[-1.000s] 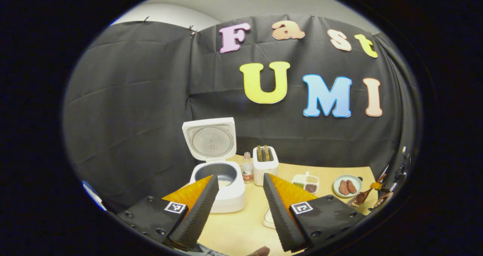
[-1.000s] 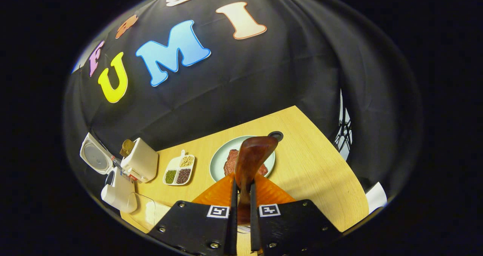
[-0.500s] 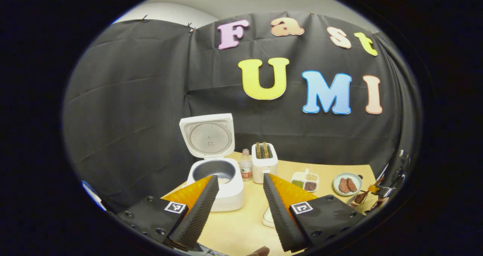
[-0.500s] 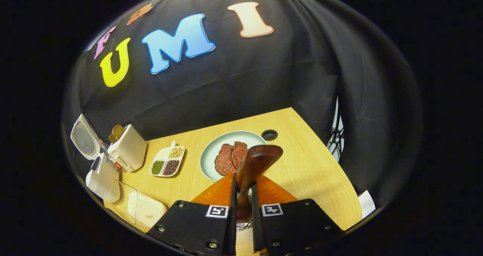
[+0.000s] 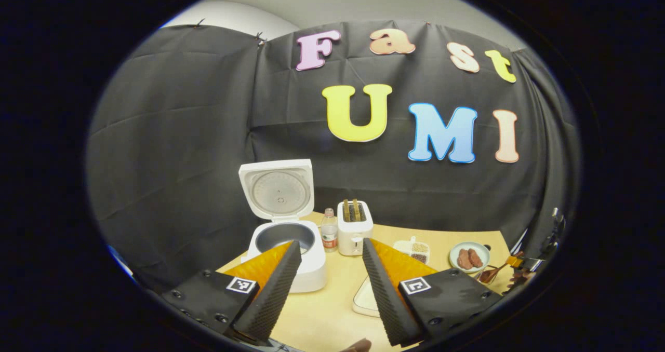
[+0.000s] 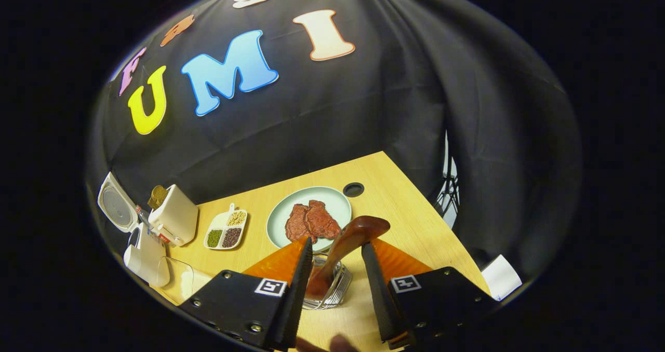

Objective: Close the left gripper, press the button to open the rice cooker; take a wooden spoon from the chopstick holder with the right hand, scoop a spoonful of rice and pour it into the rice cooker, then put the wooden spoon back into the chopstick holder.

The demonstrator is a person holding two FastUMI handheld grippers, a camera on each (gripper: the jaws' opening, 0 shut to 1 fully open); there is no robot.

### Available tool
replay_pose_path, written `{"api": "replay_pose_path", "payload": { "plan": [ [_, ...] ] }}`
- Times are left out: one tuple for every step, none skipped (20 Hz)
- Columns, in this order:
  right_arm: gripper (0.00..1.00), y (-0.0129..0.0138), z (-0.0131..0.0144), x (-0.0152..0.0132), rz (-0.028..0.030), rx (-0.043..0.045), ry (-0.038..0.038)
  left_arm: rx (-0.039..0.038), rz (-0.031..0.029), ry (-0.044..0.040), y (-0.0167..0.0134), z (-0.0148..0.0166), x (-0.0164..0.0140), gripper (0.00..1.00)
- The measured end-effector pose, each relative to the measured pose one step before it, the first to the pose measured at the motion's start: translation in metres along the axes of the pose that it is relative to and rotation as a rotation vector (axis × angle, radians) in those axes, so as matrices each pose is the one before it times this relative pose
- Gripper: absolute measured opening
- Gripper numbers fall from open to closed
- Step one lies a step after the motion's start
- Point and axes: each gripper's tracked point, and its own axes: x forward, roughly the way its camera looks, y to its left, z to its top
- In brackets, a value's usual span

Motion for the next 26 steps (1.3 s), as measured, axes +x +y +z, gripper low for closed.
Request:
{"api": "replay_pose_path", "payload": {
  "plan": [
    [0.62,-0.00629,0.00406,-0.00577,-0.01693,0.00836,-0.01530,-0.00102,-0.00469,-0.00357,-0.00038,0.00120,-0.00064,0.91],
    [0.66,-0.00275,0.00657,-0.00702,-0.00897,0.02622,-0.02302,-0.00139,-0.00209,-0.00582,0.00024,0.00031,-0.00069,0.85],
    [0.68,-0.00304,0.00895,-0.00992,-0.00628,0.02758,-0.03342,-0.00446,-0.00197,-0.00893,0.00061,0.00345,-0.00205,0.85],
    [0.73,-0.00319,0.01052,-0.00855,-0.01546,0.02270,-0.03468,-0.00563,-0.00123,-0.00749,-0.00022,0.00322,-0.00020,0.80],
    [0.83,-0.00188,0.00662,-0.00859,-0.00662,0.01337,-0.02951,-0.00639,-0.00129,-0.00833,0.00213,0.00237,-0.00067,0.80],
    [0.84,0.00289,0.00528,-0.01211,0.00443,0.00439,-0.00318,-0.00515,-0.00378,-0.01090,0.00105,0.00437,0.00021,0.85],
    [0.94,0.00580,0.00863,-0.01369,0.01526,0.00776,-0.02933,-0.00161,-0.00395,-0.00717,0.00290,0.00206,-0.00028,0.85],
    [0.95,0.00973,0.01222,-0.01373,0.01811,-0.00597,-0.03702,0.00039,-0.00449,-0.00371,0.00355,0.00197,-0.00015,0.86],
    [0.95,0.00988,0.01248,-0.01395,0.02216,-0.01651,-0.04042,0.00047,-0.00533,-0.01311,0.00373,0.00519,0.00200,0.85],
    [0.94,0.01227,0.01308,-0.01597,0.01759,-0.03292,-0.04151,0.00136,-0.00727,-0.01841,0.00421,0.00732,0.00356,0.85],
    [0.95,0.01079,0.01159,-0.01755,0.01377,-0.04259,-0.04066,0.00112,-0.00592,-0.02145,0.00689,0.00793,0.00433,0.85],
    [0.95,0.01126,0.01389,-0.01800,0.00605,-0.05072,-0.03875,-0.00124,-0.00540,-0.01885,0.00706,0.00985,0.00503,0.83],
    [0.95,0.01108,0.01689,-0.01576,0.00025,-0.04426,-0.04862,-0.00290,-0.00620,-0.02484,0.00573,0.01044,0.00616,0.81],
    [0.95,0.01470,0.01637,-0.01463,0.00385,-0.04324,-0.04126,-0.00395,-0.00364,-0.03557,0.00841,0.01170,0.00671,0.80],
    [0.94,0.01722,0.01372,-0.01014,0.01050,-0.03757,-0.03852,-0.00534,-0.00051,-0.03476,0.01042,0.01236,0.00740,0.85],
    [0.94,0.01788,0.00855,-0.00987,0.00396,-0.03791,-0.02001,-0.01181,-0.00414,-0.02879,0.01441,0.00521,0.00682,0.85],
    [0.94,0.01739,0.01118,-0.00440,-0.00143,-0.02865,-0.01737,-0.01276,-0.00224,-0.01558,0.00880,0.00582,0.00784,0.83],
    [0.95,0.01682,0.00986,-0.00732,-0.00332,-0.00699,-0.01515,-0.00870,-0.00108,-0.00321,0.01151,0.00323,0.00813,0.81],
    [0.94,0.01813,0.00548,-0.00825,0.00847,0.00027,-0.00699,-0.00113,0.00243,-0.01243,0.01303,0.00312,0.01021,0.80],
    [0.94,0.01719,0.00485,-0.00559,0.00561,0.00236,-0.00638,0.00486,0.00391,-0.01931,0.01382,0.00576,0.01116,0.79],
    [0.94,0.01841,0.00352,-0.00219,0.00916,0.00288,0.00397,0.00509,0.00377,-0.01643,0.01216,0.00529,0.01152,0.79],
    [0.94,0.01862,0.00379,-0.00226,0.01385,-0.00146,0.00178,-0.00244,0.00111,-0.00887,0.01170,0.00426,0.01349,0.79],
    [0.94,0.01596,0.00562,-0.00031,0.00729,0.00017,0.00034,-0.00993,0.00550,-0.00218,0.01076,0.00022,0.01403,0.79],
    [0.94,0.01372,0.00633,-0.00147,-0.00003,-0.00408,-0.00923,-0.01152,0.00787,0.00888,0.01058,-0.00251,0.01520,0.85],
    [0.94,0.01415,0.00643,0.00010,0.00353,-0.00671,-0.00880,-0.00442,0.02264,0.02040,0.01304,-0.00698,0.01818,0.79],
    [0.94,0.01570,0.00775,-0.00008,0.00838,-0.01961,-0.01031,-0.00230,0.02481,0.01344,0.01125,-0.00466,0.01555,0.85]
  ]
}}
